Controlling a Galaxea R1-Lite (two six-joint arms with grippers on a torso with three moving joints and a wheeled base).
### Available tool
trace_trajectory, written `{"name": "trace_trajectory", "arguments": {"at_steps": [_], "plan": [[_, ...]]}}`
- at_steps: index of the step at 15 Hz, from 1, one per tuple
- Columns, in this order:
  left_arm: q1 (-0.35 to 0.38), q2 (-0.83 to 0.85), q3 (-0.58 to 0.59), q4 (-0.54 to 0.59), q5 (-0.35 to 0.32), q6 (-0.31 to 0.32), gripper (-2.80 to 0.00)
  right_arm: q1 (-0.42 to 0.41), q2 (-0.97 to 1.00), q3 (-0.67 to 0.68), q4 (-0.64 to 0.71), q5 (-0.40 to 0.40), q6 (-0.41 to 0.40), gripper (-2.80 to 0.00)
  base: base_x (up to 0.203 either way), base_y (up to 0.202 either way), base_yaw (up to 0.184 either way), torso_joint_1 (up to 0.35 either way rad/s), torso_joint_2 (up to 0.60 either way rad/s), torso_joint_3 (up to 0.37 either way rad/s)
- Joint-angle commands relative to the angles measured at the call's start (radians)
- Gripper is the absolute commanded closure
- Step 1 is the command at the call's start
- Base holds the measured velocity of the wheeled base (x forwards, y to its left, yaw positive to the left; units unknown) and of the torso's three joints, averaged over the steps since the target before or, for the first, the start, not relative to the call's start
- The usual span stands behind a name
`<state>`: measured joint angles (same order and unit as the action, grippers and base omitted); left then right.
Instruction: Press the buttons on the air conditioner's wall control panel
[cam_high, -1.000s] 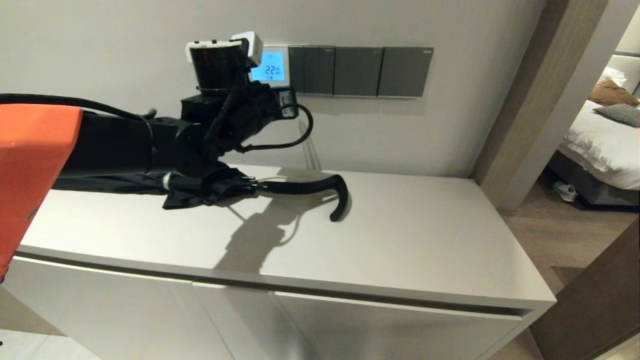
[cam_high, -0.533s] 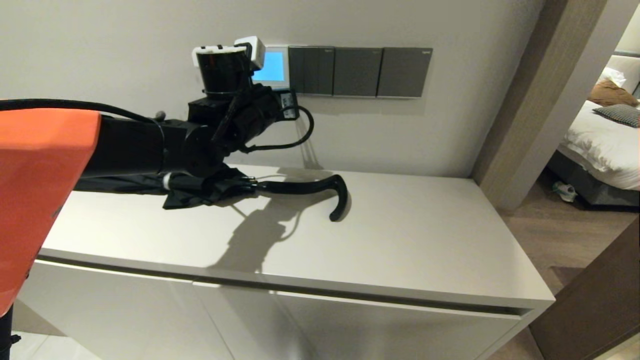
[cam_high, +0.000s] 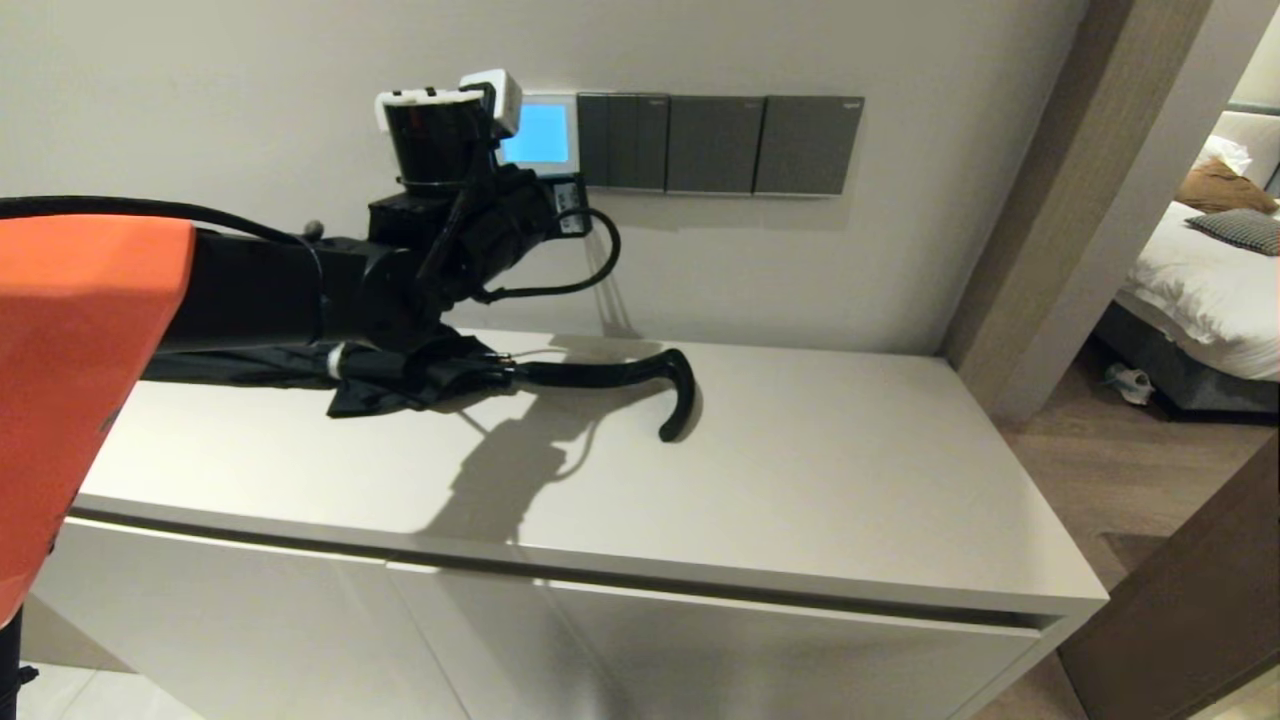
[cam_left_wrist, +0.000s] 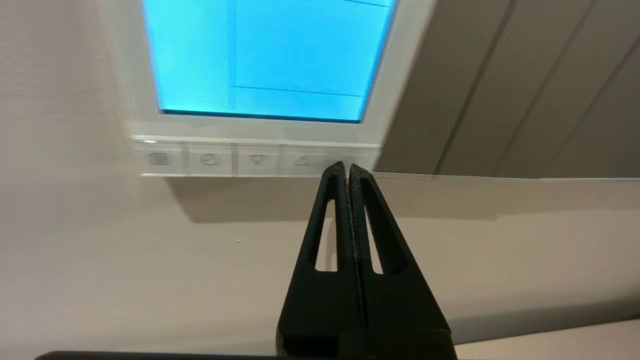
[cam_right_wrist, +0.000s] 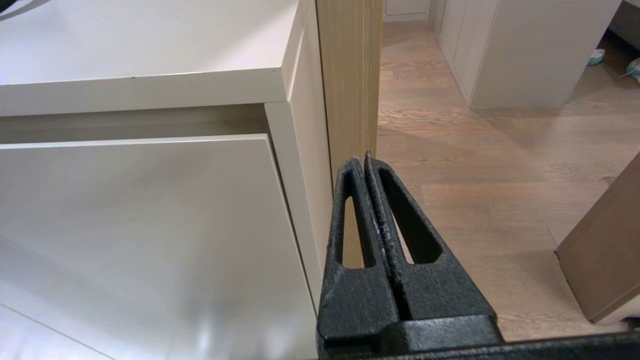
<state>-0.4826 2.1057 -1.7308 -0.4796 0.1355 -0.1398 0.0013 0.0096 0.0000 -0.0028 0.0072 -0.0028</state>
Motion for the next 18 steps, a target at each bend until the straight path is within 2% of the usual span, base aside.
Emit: {"name": "trace_trajectory", "arguments": {"at_steps": [1,5,12,18], "plan": [[-0.001,-0.017,0.016,-0.006,0.001,-0.001,0.0,0.0,0.0,0.0,0.0,0.0,0.0,0.0,0.0,0.0,0.0,0.0,0.0,0.0],[-0.016,-0.107,0.113,-0.04,0.0,0.003,0.0,0.0,0.0,0.0,0.0,0.0,0.0,0.0,0.0,0.0,0.0,0.0,0.0,0.0],[-0.027,-0.167,0.164,-0.048,-0.005,0.003,0.0,0.002,0.0,0.0,0.0,0.0,0.0,0.0,0.0,0.0,0.0,0.0,0.0,0.0],[-0.027,-0.349,0.337,-0.052,0.004,0.002,0.0,0.002,0.0,0.0,-0.002,0.0,-0.002,0.0,0.0,0.0,0.0,0.0,0.0,0.0]]}}
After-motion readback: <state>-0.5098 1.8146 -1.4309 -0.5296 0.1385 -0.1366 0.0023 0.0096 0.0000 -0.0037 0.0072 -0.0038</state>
